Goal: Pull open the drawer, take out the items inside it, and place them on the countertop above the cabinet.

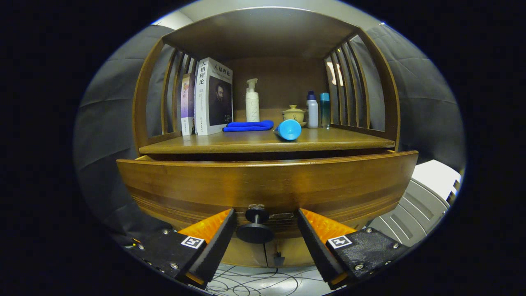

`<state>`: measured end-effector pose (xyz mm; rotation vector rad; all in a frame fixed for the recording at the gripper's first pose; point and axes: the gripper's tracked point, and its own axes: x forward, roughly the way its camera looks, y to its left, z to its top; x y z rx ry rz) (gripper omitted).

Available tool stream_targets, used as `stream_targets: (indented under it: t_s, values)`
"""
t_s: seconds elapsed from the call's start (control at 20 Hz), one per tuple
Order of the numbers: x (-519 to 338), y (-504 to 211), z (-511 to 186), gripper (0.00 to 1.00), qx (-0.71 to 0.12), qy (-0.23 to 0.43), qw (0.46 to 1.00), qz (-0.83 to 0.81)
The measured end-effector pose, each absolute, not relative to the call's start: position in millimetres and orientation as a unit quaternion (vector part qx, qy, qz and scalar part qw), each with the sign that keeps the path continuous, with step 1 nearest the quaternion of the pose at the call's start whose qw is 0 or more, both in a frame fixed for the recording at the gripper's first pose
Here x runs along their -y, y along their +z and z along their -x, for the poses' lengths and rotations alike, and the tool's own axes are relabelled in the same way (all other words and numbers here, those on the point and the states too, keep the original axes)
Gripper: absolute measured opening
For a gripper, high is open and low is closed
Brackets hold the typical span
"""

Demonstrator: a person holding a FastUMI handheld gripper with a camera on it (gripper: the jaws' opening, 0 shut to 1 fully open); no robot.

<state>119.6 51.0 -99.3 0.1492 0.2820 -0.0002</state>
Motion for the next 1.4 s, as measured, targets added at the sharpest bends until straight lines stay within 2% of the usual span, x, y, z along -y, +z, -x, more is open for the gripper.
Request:
stream_targets:
  t_s: [0.9, 1.1, 1.4]
  values:
    - [-50, -105, -162, 0.94, -0.121, -0.004, 0.992, -0.033]
    - [-44, -79, -145, 0.95, -0.111, 0.007, 0.993, -0.035]
    - [-27, -20, -77, 0.94, -0.054, -0.007, 0.998, 0.013]
